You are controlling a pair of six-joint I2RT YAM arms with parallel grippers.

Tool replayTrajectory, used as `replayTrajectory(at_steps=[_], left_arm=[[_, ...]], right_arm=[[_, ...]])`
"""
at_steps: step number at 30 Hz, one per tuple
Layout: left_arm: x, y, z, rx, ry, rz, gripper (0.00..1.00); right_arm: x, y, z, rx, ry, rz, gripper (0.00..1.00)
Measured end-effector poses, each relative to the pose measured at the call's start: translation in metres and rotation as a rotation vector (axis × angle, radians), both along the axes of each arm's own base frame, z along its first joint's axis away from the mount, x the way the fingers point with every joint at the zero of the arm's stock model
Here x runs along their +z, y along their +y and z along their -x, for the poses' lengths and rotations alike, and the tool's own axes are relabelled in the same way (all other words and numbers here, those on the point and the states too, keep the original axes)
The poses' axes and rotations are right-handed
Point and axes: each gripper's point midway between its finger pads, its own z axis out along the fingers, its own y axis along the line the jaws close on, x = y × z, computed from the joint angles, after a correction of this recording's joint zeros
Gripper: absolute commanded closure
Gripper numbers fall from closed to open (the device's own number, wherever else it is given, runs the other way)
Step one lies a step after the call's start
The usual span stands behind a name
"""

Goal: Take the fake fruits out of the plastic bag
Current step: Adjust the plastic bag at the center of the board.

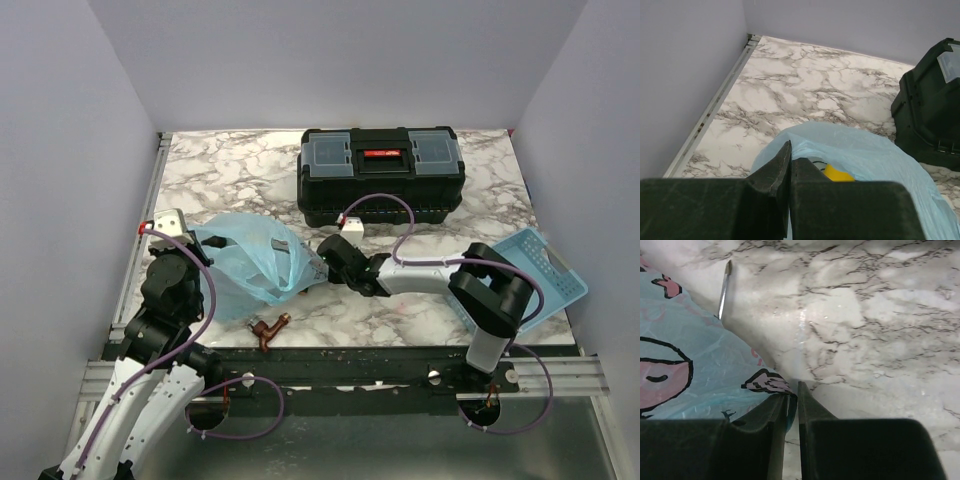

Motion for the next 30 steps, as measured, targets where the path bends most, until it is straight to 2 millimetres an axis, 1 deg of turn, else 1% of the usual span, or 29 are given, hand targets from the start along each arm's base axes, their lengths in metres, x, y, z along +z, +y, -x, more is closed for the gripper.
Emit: replayTrajectory(at_steps=[3, 6, 8, 10, 14, 16, 19, 20, 21, 23, 26, 27, 28, 30], left_arm=[[0.000, 0.001, 0.000, 0.007, 0.000, -0.001, 1.00], [-0.002, -0.001, 0.000, -0.006, 0.005, -0.004, 1.00], [-0.003, -0.006, -0.002, -0.031, 0.010, -0.006, 1.00], [-0.005, -0.013, -0.004, -0.074, 0.020, -0.010, 1.00], [-0.008, -0.031, -0.005, -0.177, 0.034, -0.019, 1.00], [-0.009, -0.039, -0.005, -0.221, 0.038, -0.021, 1.00], [-0.009, -0.047, -0.005, -0.269, 0.041, -0.024, 1.00], [-0.009, -0.049, -0.005, -0.278, 0.042, -0.026, 0.96], [-0.010, -0.050, -0.005, -0.288, 0.044, -0.026, 0.83], [-0.011, -0.053, -0.005, -0.300, 0.049, -0.025, 0.60], [-0.013, -0.057, -0.003, -0.316, 0.081, -0.002, 0.34], [-0.013, -0.057, -0.001, -0.320, 0.101, 0.006, 0.26], [-0.010, -0.058, 0.002, -0.322, 0.125, 0.022, 0.20], [-0.001, -0.059, 0.007, -0.327, 0.150, 0.053, 0.12]], right_arm=[[-0.001, -0.007, -0.002, -0.007, 0.009, 0.001, 0.72], [0.005, -0.004, 0.002, 0.023, 0.016, -0.013, 0.62], [0.015, 0.000, 0.005, 0.054, 0.017, -0.035, 0.53], [0.031, 0.006, 0.008, 0.091, 0.007, -0.069, 0.45], [0.072, 0.018, 0.011, 0.163, -0.038, -0.154, 0.20], [0.093, 0.024, 0.014, 0.204, -0.068, -0.203, 0.11], [0.123, 0.035, 0.021, 0.280, -0.122, -0.281, 0.01], [0.129, 0.038, 0.025, 0.306, -0.137, -0.298, 0.00], [0.135, 0.042, 0.030, 0.335, -0.152, -0.316, 0.00], [0.140, 0.048, 0.036, 0.374, -0.167, -0.333, 0.00], [0.144, 0.054, 0.041, 0.411, -0.175, -0.345, 0.00], [0.145, 0.055, 0.041, 0.416, -0.178, -0.350, 0.00], [0.146, 0.056, 0.041, 0.421, -0.183, -0.355, 0.00], [0.149, 0.057, 0.041, 0.425, -0.191, -0.363, 0.00]])
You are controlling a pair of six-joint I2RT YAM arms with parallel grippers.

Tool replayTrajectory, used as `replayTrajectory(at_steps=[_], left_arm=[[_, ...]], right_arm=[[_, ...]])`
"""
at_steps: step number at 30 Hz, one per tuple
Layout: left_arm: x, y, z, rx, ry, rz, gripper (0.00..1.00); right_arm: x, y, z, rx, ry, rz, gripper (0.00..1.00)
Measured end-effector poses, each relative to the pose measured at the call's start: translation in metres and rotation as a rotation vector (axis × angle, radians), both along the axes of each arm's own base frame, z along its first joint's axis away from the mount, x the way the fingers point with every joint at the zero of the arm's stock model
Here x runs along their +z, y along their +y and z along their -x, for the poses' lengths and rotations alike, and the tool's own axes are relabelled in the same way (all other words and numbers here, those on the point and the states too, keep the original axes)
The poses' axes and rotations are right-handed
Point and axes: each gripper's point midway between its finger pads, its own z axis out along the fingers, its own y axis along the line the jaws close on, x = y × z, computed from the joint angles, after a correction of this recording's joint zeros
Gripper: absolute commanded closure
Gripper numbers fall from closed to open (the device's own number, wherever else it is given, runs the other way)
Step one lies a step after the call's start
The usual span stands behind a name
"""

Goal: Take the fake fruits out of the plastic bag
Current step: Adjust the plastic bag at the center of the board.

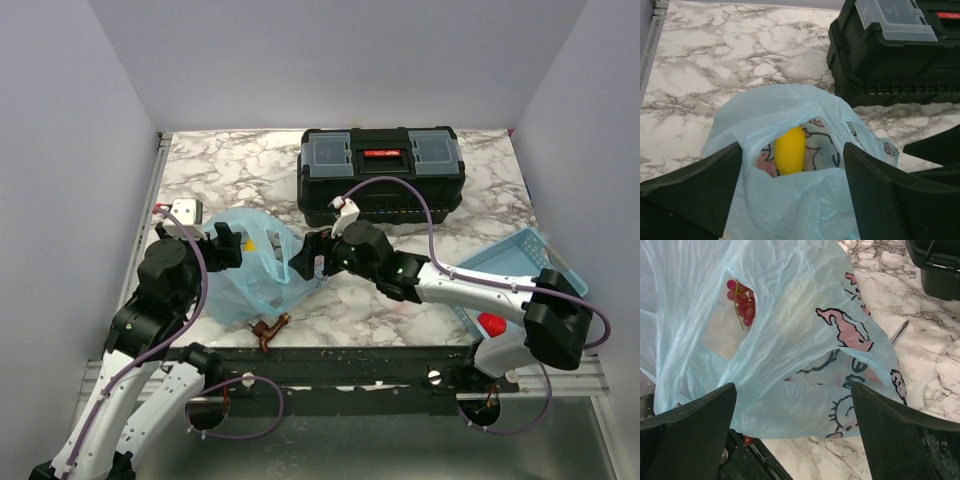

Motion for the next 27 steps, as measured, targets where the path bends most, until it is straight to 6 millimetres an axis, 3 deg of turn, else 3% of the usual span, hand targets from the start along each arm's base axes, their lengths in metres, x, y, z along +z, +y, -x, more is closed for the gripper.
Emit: replayTrajectory(at_steps=[5, 10, 17, 22, 25, 27], left_arm=[[0.007, -0.008, 0.021, -0.041, 0.069, 0.089, 0.12], [-0.011, -0.012, 0.054, -0.078, 0.149, 0.203, 0.12], [-0.034, -0.012, 0.077, -0.027, 0.279, 0.327, 0.07], [-0.040, -0.010, 0.086, -0.014, 0.311, 0.344, 0.02], [-0.032, -0.006, 0.094, -0.020, 0.297, 0.338, 0.02], [-0.019, -0.002, 0.098, -0.029, 0.266, 0.327, 0.02]], right_arm=[[0.016, 0.004, 0.004, 0.032, -0.020, -0.053, 0.00], [0.043, 0.013, 0.026, 0.171, -0.059, -0.120, 0.00], [0.052, 0.034, 0.063, 0.343, -0.170, -0.031, 0.00], [0.067, 0.057, 0.060, 0.342, -0.247, 0.031, 0.18], [0.051, 0.060, 0.049, 0.308, -0.257, 0.092, 0.34], [0.035, 0.059, 0.045, 0.291, -0.246, 0.142, 0.38]])
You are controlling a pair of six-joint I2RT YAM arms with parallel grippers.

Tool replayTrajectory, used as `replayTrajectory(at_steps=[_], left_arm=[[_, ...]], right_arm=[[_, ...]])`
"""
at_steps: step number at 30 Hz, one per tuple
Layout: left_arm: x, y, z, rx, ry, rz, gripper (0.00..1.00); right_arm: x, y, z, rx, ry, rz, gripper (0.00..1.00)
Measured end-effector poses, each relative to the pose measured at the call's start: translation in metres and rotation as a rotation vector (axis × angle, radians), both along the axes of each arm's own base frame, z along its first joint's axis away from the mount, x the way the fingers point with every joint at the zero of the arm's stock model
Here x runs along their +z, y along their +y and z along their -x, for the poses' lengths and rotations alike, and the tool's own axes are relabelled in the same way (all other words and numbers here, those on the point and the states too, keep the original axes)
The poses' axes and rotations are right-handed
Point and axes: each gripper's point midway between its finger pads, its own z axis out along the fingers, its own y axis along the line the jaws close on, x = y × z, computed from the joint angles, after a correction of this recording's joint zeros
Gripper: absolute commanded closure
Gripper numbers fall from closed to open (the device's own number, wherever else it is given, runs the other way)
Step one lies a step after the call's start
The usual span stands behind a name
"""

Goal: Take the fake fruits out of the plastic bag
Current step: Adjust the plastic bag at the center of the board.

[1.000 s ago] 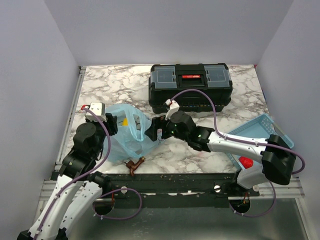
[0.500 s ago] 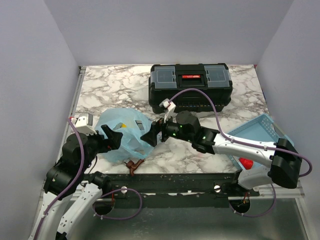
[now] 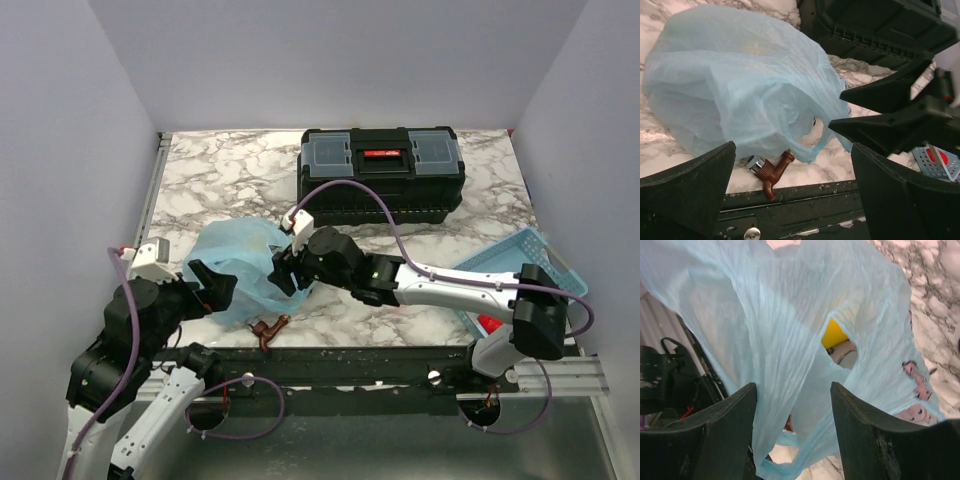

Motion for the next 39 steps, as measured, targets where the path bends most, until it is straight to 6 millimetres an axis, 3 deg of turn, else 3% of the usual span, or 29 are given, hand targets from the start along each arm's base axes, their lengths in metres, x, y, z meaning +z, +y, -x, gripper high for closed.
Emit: replayTrajectory(at_steps=[4, 8, 10, 12, 17, 23, 26, 29, 33, 36, 39], left_arm=[[0.035, 0.007, 0.009, -0.011, -0.087, -0.013, 0.01], [0.051, 0.009, 0.013, -0.020, -0.118, -0.021, 0.03], [0.047, 0.008, 0.013, -0.024, -0.099, -0.022, 0.07], [0.035, 0.004, 0.012, -0.037, -0.062, -0.016, 0.10], [-0.018, -0.020, 0.015, -0.115, 0.078, 0.041, 0.07], [-0.070, -0.056, 0.014, -0.215, 0.173, 0.189, 0.11], [-0.080, -0.061, 0.006, -0.209, 0.184, 0.212, 0.19], [-0.077, -0.062, -0.006, -0.189, 0.156, 0.209, 0.24], [-0.072, -0.057, -0.024, -0.145, 0.107, 0.172, 0.39], [-0.075, -0.052, -0.031, -0.124, 0.102, 0.123, 0.70], [-0.073, -0.048, -0.032, -0.126, 0.092, 0.085, 0.88]], right_arm=[[-0.027, -0.002, -0.005, -0.021, 0.012, 0.074, 0.20], [-0.035, -0.001, -0.004, -0.019, 0.010, 0.095, 0.18], [-0.035, 0.000, -0.003, -0.016, 0.007, 0.099, 0.28], [-0.036, -0.001, -0.004, -0.021, 0.001, 0.104, 0.46], [-0.033, -0.001, -0.009, -0.053, -0.003, 0.099, 0.72], [-0.006, 0.008, -0.011, -0.059, -0.001, 0.057, 0.89], [0.001, 0.009, -0.011, -0.062, 0.005, 0.039, 0.94], [0.000, 0.009, -0.010, -0.064, 0.016, 0.039, 0.98], [0.006, 0.007, -0.009, -0.071, 0.024, 0.023, 0.99], [0.013, 0.005, -0.010, -0.087, 0.031, 0.003, 0.99], [0.017, 0.002, -0.018, -0.115, 0.042, -0.013, 0.99]])
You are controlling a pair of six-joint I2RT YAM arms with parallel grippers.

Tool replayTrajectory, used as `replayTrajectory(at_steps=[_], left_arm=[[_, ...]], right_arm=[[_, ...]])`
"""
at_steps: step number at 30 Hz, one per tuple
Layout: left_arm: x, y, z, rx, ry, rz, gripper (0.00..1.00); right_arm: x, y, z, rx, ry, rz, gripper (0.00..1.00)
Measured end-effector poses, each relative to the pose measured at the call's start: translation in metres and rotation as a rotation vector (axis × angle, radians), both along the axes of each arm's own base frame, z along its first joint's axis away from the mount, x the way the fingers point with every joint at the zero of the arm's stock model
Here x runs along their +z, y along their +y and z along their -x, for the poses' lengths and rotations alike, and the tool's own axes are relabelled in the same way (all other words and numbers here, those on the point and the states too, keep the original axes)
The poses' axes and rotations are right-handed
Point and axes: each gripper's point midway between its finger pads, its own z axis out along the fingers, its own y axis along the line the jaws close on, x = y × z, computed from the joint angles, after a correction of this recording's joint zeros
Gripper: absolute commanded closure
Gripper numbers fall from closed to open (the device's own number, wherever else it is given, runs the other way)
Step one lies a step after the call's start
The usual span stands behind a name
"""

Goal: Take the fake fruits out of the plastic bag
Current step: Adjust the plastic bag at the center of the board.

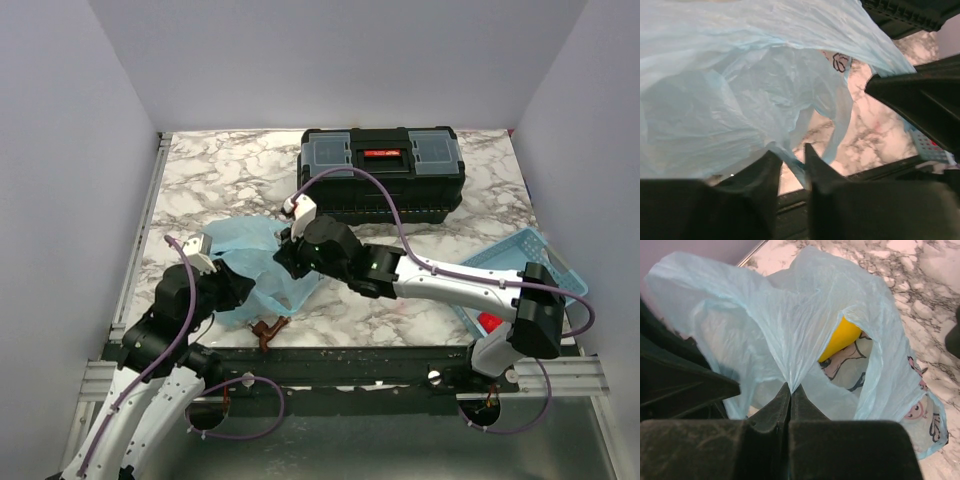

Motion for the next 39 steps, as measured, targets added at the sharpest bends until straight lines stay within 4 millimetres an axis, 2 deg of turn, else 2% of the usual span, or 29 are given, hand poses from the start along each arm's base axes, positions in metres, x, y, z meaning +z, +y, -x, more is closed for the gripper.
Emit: replayTrajectory(at_steps=[1, 4, 8, 14, 17, 20, 23, 26, 30, 35, 39], left_arm=[[0.003, 0.001, 0.001, -0.001, -0.004, -0.005, 0.94], [0.016, 0.004, 0.007, -0.005, -0.016, -0.008, 1.00], [0.036, 0.008, 0.025, -0.041, -0.028, -0.014, 1.00], [0.031, 0.011, 0.051, -0.121, 0.052, -0.077, 1.00], [0.019, 0.010, 0.060, -0.170, 0.105, -0.104, 1.00], [0.012, 0.007, 0.063, -0.201, 0.117, -0.113, 1.00], [0.010, 0.005, 0.066, -0.223, 0.119, -0.107, 1.00], [0.010, 0.003, 0.069, -0.241, 0.117, -0.098, 1.00], [0.010, 0.001, 0.070, -0.264, 0.109, -0.102, 1.00], [0.010, 0.002, 0.070, -0.279, 0.097, -0.120, 1.00], [0.010, 0.002, 0.070, -0.284, 0.092, -0.127, 1.00]], right_arm=[[0.001, -0.002, -0.004, -0.014, 0.006, -0.002, 0.99], [0.008, -0.011, -0.025, -0.076, 0.018, -0.002, 0.99], [0.026, -0.025, -0.075, -0.186, 0.020, -0.036, 0.99], [0.032, -0.051, -0.150, -0.333, 0.022, -0.033, 0.97], [0.033, -0.058, -0.180, -0.380, 0.027, -0.017, 0.87], [0.030, -0.053, -0.191, -0.378, 0.040, 0.020, 0.60], [0.025, -0.052, -0.187, -0.361, 0.063, 0.063, 0.36], [0.025, -0.054, -0.170, -0.337, 0.077, 0.102, 0.19], [0.044, -0.060, -0.135, -0.302, 0.068, 0.112, 0.01], [0.085, -0.082, -0.078, -0.250, 0.043, 0.046, 0.00], [0.110, -0.103, -0.059, -0.235, 0.019, -0.022, 0.02]])
